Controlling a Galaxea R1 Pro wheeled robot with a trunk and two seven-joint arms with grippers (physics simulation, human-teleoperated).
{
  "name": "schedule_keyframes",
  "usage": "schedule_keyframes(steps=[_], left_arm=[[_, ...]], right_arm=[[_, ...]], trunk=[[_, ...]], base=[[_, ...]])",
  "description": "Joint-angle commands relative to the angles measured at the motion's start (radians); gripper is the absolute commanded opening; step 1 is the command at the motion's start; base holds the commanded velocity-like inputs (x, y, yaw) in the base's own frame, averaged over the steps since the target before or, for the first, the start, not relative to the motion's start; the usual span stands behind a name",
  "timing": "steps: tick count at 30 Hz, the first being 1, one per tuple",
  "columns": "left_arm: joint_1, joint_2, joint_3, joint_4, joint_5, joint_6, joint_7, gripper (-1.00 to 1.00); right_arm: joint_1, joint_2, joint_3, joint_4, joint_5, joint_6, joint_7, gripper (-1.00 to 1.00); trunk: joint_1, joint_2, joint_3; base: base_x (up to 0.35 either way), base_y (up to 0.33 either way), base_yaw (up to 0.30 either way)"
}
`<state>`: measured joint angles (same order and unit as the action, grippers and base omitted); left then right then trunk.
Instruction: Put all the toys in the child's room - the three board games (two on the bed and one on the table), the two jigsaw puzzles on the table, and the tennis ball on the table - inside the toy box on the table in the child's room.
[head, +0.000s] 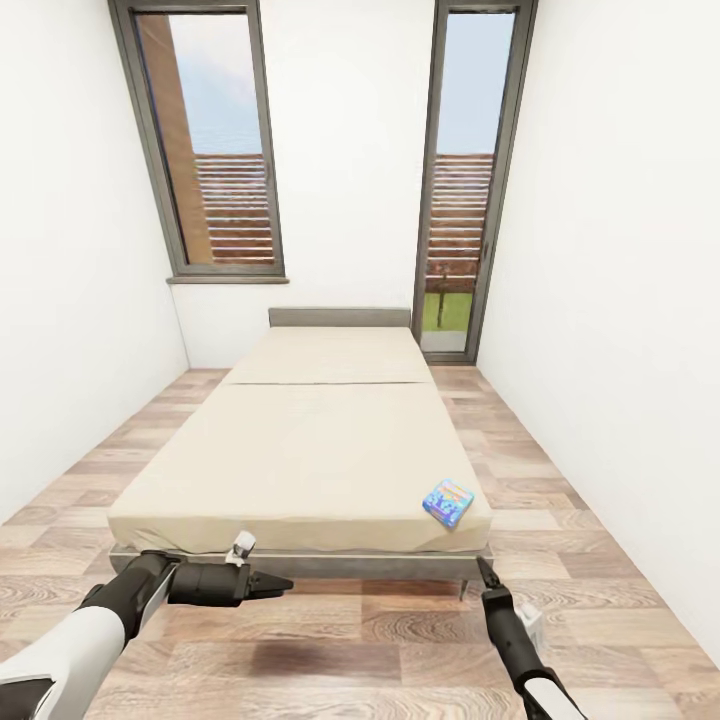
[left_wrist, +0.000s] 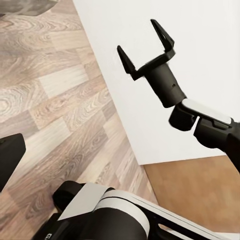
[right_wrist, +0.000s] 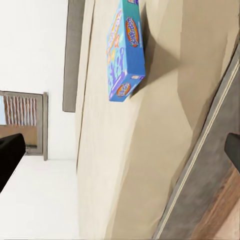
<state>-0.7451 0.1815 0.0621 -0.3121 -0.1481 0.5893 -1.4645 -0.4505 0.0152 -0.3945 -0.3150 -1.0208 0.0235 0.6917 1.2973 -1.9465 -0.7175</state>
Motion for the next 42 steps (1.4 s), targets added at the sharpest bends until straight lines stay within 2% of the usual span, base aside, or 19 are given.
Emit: schedule_keyframes(steps=[1, 23, 31, 42], left_arm=[[0.000, 0.000, 0.007, -0.001, -0.010, 0.010, -0.009, 1.00], [0.002, -0.001, 0.005, 0.001, -0.009, 0.006, -0.012, 1.00], [0.059, 0.004, 0.004, 0.004, -0.009, 0.005, -0.016, 1.00], [0.071, -0.007, 0.004, 0.004, -0.007, 0.003, -0.017, 1.00]], right_arm=[[-0.001, 0.000, 0.000, 0.001, -0.008, 0.003, 0.020, 1.00], [-0.001, 0.000, -0.001, 0.002, -0.010, 0.011, 0.087, 1.00], [-0.001, 0.000, -0.001, 0.002, -0.010, 0.011, 0.093, 1.00], [-0.001, 0.000, -0.001, 0.002, -0.010, 0.012, 0.114, 1.00]], trunk=[[0.000, 0.000, -0.001], [0.000, 0.000, -0.001], [0.000, 0.000, -0.001], [0.000, 0.000, -0.001]], base=[[0.000, 0.000, 0.000], [0.000, 0.000, 0.000], [0.000, 0.000, 0.000], [0.001, 0.000, 0.000]])
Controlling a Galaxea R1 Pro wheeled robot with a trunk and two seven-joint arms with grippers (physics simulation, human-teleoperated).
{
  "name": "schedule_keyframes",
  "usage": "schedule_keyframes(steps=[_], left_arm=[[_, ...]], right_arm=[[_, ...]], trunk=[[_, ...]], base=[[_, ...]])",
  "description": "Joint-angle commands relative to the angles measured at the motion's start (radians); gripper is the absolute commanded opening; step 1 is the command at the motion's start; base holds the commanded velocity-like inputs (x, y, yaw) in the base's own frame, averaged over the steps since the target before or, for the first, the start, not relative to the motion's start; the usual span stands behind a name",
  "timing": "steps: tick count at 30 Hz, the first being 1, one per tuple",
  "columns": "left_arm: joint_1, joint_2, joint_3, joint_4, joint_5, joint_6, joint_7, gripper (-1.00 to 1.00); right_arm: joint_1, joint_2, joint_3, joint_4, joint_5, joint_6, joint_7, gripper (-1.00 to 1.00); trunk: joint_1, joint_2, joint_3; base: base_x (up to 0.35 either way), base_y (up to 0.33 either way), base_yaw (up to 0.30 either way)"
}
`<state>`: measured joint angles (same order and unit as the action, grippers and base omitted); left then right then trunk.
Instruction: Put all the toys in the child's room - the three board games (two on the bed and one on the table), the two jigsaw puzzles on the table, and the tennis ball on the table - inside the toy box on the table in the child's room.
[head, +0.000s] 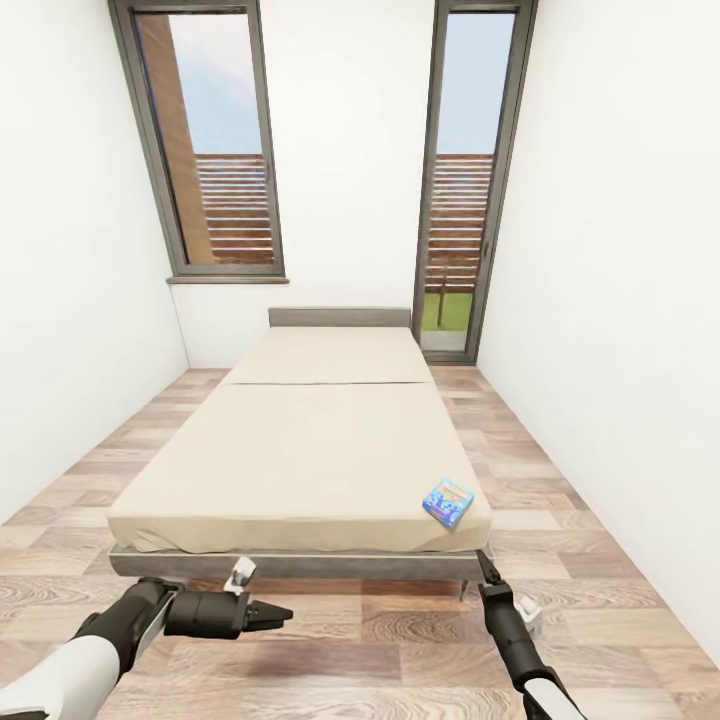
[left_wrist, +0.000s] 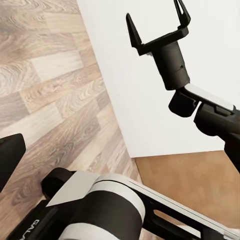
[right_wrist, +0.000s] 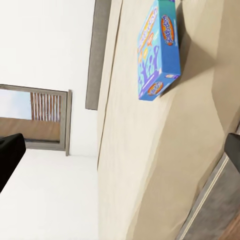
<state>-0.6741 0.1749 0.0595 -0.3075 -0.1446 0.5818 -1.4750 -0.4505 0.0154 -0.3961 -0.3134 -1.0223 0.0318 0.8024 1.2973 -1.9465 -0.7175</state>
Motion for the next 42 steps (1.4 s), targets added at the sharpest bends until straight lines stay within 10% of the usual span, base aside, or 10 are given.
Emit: schedule_keyframes(steps=[1, 25, 42], left_arm=[[0.000, -0.001, 0.006, -0.001, -0.010, 0.010, -0.006, 1.00], [0.000, -0.007, 0.008, -0.001, -0.003, 0.009, -0.001, 1.00], [0.001, -0.013, 0.009, 0.001, -0.004, -0.005, -0.005, 1.00]], right_arm=[[-0.001, 0.000, 0.001, 0.001, -0.009, 0.003, 0.004, 1.00], [-0.001, -0.002, -0.002, 0.001, -0.006, 0.004, -0.001, 1.00], [-0.001, -0.002, -0.003, 0.001, -0.006, 0.005, -0.002, 1.00]], trunk=[[0.000, 0.000, -0.001], [0.000, 0.000, -0.001], [0.065, -0.119, -0.054]], base=[[0.063, 0.000, 0.000], [0.068, 0.000, 0.000], [0.000, 0.000, 0.000]])
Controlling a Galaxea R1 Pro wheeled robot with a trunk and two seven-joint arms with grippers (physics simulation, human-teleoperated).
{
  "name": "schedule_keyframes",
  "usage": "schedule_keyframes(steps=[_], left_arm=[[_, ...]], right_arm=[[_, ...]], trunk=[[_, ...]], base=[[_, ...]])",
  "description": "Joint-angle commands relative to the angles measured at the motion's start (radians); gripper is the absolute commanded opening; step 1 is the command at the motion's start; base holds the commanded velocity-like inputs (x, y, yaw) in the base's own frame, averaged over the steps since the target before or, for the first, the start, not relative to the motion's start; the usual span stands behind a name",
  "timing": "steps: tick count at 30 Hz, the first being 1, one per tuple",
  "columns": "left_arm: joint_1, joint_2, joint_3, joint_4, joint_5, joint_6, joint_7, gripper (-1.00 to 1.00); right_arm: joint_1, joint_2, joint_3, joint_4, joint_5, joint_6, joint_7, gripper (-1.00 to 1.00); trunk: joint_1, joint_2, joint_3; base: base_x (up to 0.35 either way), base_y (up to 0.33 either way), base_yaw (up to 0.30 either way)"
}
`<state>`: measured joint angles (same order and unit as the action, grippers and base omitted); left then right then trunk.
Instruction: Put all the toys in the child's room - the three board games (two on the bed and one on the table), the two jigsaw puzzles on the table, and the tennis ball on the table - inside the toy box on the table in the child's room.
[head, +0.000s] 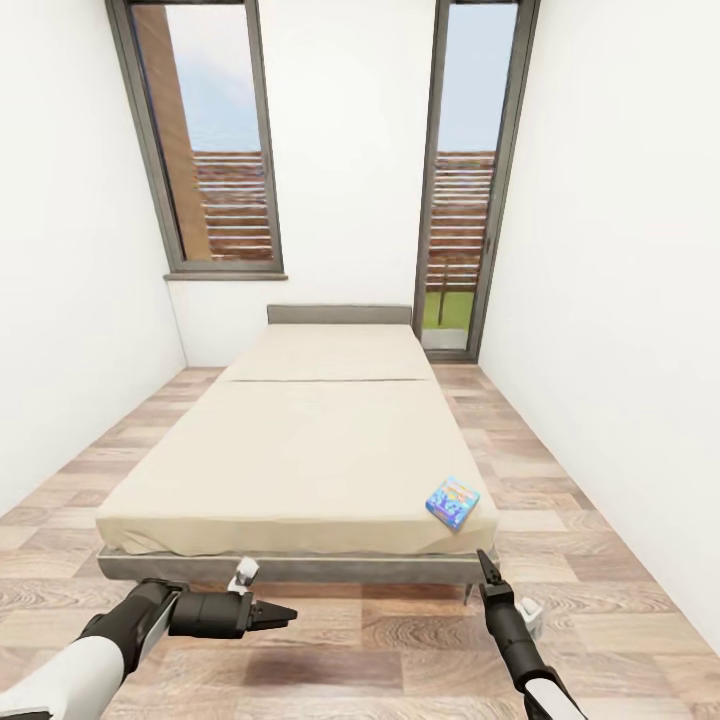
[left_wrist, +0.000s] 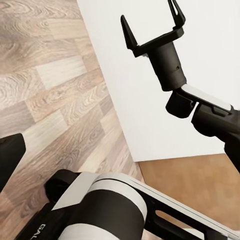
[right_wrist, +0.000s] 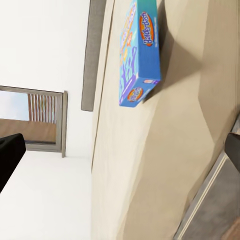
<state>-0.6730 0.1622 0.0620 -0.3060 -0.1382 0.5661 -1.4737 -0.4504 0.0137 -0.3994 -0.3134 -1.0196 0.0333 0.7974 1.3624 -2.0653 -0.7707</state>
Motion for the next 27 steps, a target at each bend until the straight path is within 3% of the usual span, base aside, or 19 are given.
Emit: schedule_keyframes(steps=[1, 5, 12, 15, 27], left_arm=[[0.000, -0.001, 0.007, -0.001, -0.010, 0.011, -0.006, 1.00], [0.000, -0.003, 0.007, -0.001, -0.011, 0.011, -0.005, 1.00], [0.000, -0.004, 0.008, -0.001, -0.008, 0.011, -0.007, 1.00], [0.000, -0.004, 0.008, -0.001, -0.007, 0.011, -0.007, 1.00], [0.000, -0.004, 0.009, -0.001, -0.008, 0.011, 0.004, 1.00]], right_arm=[[-0.001, 0.000, 0.001, 0.000, -0.009, 0.004, 0.003, 1.00], [-0.001, 0.000, 0.001, 0.000, -0.008, 0.004, 0.004, 1.00], [-0.001, -0.002, -0.001, 0.000, -0.010, 0.047, 0.008, 1.00], [-0.001, -0.014, -0.007, 0.000, -0.011, 0.069, 0.009, 1.00], [-0.001, -0.025, -0.021, 0.000, -0.013, 0.082, 0.008, 1.00]], trunk=[[0.004, -0.008, -0.004], [0.019, -0.036, -0.017], [0.019, -0.036, -0.017], [0.019, -0.036, -0.017], [0.019, -0.036, -0.017]], base=[[0.000, 0.000, 0.000], [0.000, 0.000, 0.000], [0.000, 0.000, 0.000], [0.000, 0.000, 0.000], [0.088, 0.000, 0.000]])
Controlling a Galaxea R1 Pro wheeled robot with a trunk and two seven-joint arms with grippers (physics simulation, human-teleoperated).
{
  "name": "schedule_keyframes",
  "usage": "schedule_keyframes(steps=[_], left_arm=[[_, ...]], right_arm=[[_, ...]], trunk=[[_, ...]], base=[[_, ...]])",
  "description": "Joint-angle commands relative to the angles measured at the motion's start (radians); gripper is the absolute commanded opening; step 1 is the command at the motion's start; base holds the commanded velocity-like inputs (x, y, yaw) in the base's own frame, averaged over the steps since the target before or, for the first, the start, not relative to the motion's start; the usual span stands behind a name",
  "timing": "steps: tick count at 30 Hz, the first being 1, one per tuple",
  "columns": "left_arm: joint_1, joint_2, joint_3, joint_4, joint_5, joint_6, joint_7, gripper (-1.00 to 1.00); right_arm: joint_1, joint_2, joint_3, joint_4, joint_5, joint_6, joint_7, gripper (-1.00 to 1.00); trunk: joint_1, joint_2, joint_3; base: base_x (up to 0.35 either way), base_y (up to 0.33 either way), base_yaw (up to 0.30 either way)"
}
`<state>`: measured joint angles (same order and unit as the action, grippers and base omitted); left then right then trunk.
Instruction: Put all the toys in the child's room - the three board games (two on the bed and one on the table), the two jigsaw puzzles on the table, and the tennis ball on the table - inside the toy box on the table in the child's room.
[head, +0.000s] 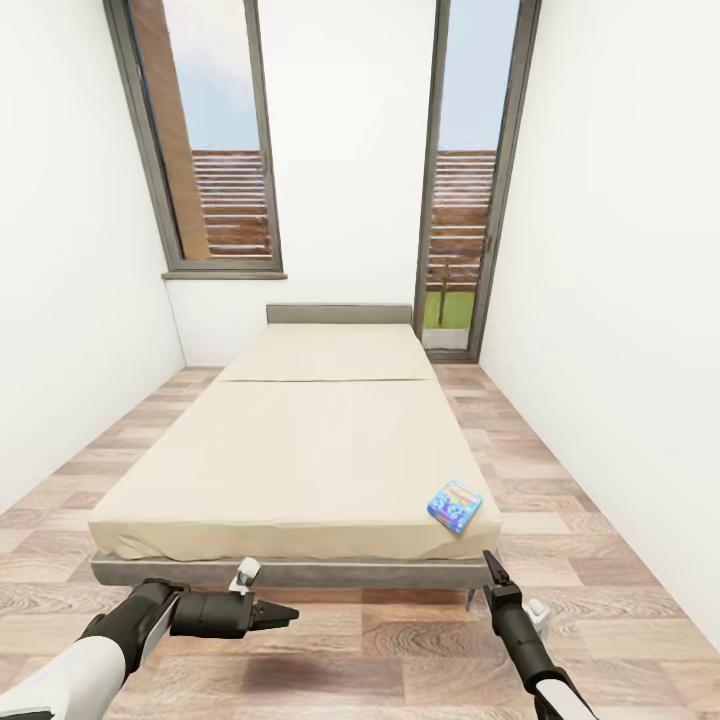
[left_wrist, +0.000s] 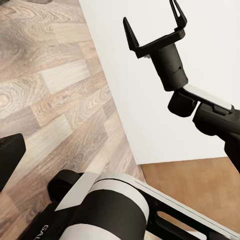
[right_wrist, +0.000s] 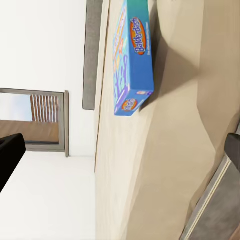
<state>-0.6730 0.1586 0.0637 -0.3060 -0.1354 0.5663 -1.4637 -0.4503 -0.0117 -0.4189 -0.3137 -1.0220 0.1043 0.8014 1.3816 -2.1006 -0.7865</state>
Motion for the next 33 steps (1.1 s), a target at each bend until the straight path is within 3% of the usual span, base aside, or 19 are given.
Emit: schedule_keyframes(steps=[1, 33], left_arm=[[0.000, -0.001, 0.007, -0.001, -0.010, 0.009, -0.006, 1.00], [0.000, -0.008, 0.005, -0.001, -0.011, -0.006, -0.004, 1.00]], right_arm=[[-0.001, 0.000, -0.001, 0.001, -0.010, 0.011, 0.004, 1.00], [-0.001, -0.001, -0.006, 0.002, -0.010, 0.045, -0.007, 1.00]], trunk=[[0.000, 0.000, -0.001], [0.000, 0.000, -0.001]], base=[[0.027, 0.000, 0.000], [0.096, 0.000, 0.000]])
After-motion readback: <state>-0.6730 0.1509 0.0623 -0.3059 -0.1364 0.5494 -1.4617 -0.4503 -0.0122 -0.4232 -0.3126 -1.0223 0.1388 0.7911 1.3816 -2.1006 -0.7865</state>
